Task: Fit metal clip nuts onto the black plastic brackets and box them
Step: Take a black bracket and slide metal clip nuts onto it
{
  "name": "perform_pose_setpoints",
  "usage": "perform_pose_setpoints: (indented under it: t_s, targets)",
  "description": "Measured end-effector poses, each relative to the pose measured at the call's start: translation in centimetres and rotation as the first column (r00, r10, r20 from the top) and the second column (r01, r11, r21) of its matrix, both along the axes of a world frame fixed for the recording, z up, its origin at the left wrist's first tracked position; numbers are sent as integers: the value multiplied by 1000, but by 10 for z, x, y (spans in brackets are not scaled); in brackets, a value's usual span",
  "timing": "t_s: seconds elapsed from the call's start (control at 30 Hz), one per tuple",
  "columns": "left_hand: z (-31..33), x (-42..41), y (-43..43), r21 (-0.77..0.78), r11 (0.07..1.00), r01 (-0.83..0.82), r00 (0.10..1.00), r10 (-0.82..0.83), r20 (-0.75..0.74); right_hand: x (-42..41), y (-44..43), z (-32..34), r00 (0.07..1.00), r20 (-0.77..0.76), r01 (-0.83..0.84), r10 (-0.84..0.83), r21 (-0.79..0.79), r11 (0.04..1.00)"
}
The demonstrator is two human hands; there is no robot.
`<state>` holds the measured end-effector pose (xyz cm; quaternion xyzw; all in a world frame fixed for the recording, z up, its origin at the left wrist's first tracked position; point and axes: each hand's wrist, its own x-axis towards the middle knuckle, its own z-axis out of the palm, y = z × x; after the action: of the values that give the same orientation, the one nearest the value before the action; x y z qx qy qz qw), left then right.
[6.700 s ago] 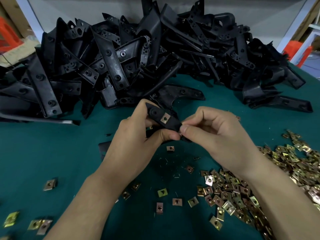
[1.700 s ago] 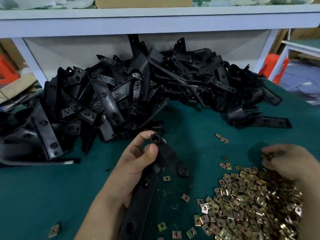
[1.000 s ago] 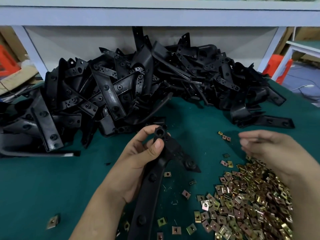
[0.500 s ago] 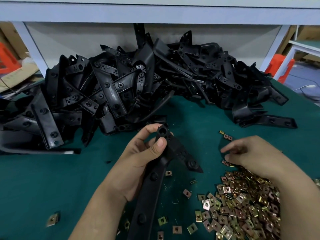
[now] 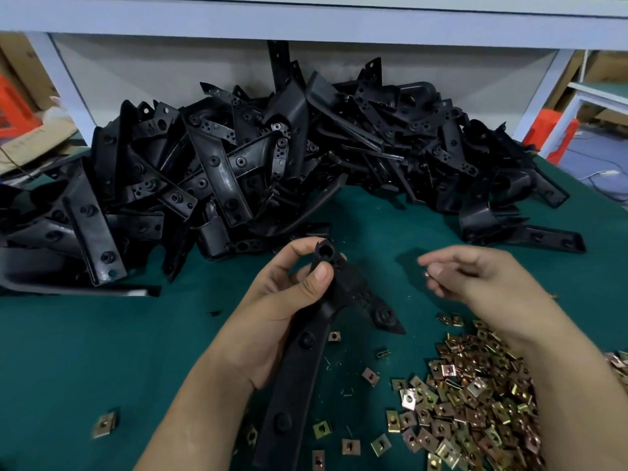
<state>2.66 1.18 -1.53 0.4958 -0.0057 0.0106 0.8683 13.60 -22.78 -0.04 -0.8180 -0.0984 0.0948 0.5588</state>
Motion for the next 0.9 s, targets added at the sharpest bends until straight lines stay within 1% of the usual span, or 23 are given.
perform_pose_setpoints:
  t_s: [0.1,0.17,0.23,0.4,0.53,0.73,0.9]
  targets:
    - [-1,1,0,-7,1000,19,1000,-19,2,-5,15,1,989,-80,-99,121,239,966]
    - [-2,1,-1,-9,1000,21,1000,-21,-1,-8,25,0,976,-119,-137,184,324,936]
    - [-3,2,-2,-4,1000,15,1000,-15,8,-11,31,-1,965,-124,-173,231,361,916]
    - [-6,4,-4,93,996,-2,1000,1,2,-15,34,3,948,-90,-258,304,338,905]
    - [-10,5,-5,132,991,34,999,-35,5,-19,35,9,935,-65,-309,350,337,889]
    - [-12,5,-4,141,987,78,996,-83,24,-27,43,13,902,-36,-401,430,297,866]
    - [-12,5,-4,135,986,100,993,-107,46,-29,47,15,914,-40,-373,403,307,876]
